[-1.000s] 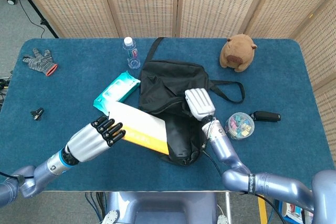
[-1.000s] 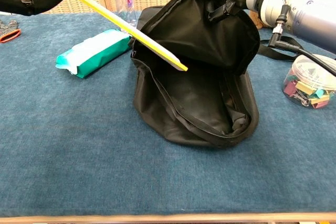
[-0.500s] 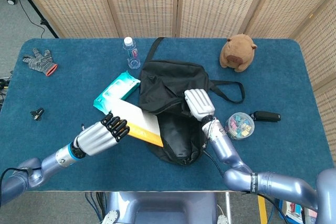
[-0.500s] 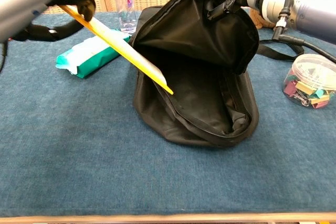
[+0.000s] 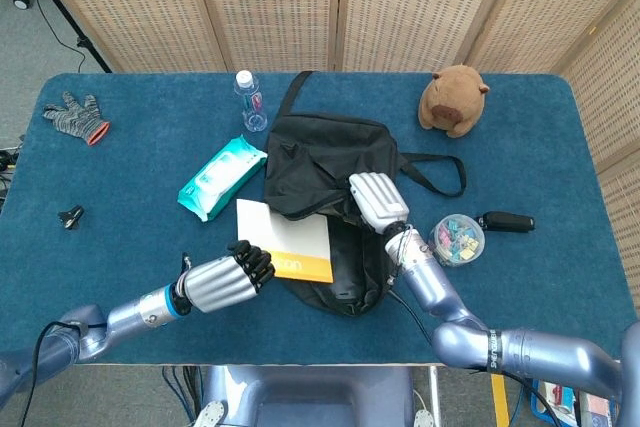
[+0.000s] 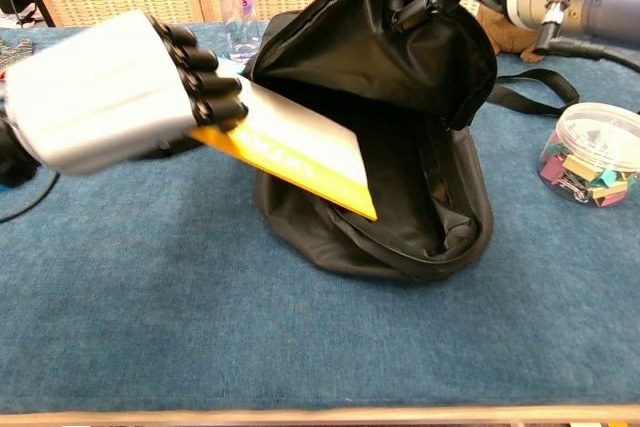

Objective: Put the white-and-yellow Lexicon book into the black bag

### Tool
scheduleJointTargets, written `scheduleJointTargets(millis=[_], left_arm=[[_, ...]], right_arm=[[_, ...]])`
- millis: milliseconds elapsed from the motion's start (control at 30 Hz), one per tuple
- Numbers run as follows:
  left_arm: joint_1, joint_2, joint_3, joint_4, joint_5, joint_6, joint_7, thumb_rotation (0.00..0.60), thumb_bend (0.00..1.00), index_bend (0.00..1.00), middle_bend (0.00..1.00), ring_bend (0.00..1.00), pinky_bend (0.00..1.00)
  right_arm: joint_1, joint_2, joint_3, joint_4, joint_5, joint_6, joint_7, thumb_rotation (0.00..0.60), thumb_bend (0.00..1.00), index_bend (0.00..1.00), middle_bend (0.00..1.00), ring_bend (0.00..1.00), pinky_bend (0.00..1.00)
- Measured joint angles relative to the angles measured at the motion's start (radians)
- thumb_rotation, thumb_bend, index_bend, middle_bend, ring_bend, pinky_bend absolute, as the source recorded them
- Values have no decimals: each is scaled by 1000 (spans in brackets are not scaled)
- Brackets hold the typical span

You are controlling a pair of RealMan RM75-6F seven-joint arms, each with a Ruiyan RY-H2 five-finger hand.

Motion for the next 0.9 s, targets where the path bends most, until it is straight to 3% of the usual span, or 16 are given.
scheduleJointTargets(millis=[267, 600, 900], left_arm=[[-7, -50, 12, -88, -40, -138, 133, 600, 520, 803, 745, 697, 784], [26, -104, -33, -274, -204, -310, 324, 600, 522, 804, 756, 727, 813], [21, -155, -80, -252, -262, -334, 347, 600, 522, 804, 757, 726, 814]], right_arm=[[13, 57, -7, -47, 39, -22, 12, 600, 896, 599, 502, 505, 744], [25, 106, -22, -77, 53, -26, 33, 600, 896, 600, 503, 505, 743], [33, 130, -31, -83, 55, -28, 54, 600, 901, 600, 503, 505, 744]])
